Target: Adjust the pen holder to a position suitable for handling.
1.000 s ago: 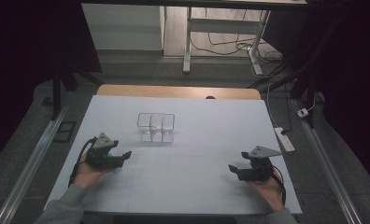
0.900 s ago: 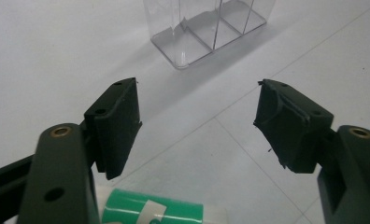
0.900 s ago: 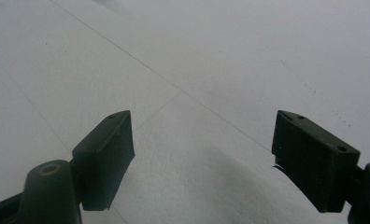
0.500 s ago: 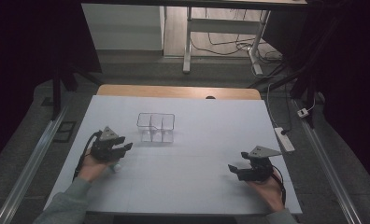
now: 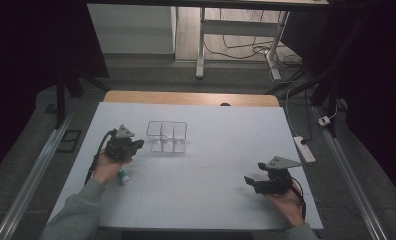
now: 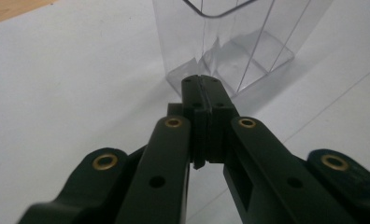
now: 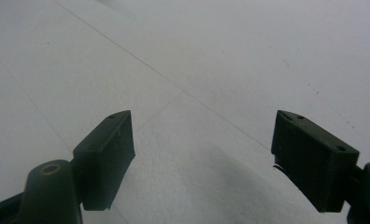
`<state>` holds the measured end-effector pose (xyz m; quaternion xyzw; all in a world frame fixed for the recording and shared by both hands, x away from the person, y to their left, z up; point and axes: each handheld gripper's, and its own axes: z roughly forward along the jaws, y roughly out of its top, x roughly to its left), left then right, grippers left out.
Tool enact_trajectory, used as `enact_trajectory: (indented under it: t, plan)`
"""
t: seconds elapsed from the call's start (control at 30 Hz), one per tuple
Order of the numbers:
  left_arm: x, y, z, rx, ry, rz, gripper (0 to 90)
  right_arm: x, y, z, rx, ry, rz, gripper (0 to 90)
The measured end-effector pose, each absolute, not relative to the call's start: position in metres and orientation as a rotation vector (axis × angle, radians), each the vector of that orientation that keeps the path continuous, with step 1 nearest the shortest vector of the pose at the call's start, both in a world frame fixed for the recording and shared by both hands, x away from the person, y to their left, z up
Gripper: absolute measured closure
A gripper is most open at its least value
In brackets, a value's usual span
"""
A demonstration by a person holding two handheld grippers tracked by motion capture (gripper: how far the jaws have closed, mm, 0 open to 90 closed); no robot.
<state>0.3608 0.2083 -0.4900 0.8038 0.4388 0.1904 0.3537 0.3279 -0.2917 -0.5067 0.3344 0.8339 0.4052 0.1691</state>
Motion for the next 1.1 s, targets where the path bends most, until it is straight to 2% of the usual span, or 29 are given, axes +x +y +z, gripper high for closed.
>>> enact_trajectory:
  t: [0.47,1.1]
  plan:
    - [0.386,0.204,-0.491,2.057,1.177,0.483,88.4,0.328,-0.291,-0.508,0.956,2.370,1.154,20.9]
    - [0.395,0.203,-0.500,2.079,1.196,0.448,88.4,0.329,-0.291,-0.508,0.959,2.372,1.151,21.1]
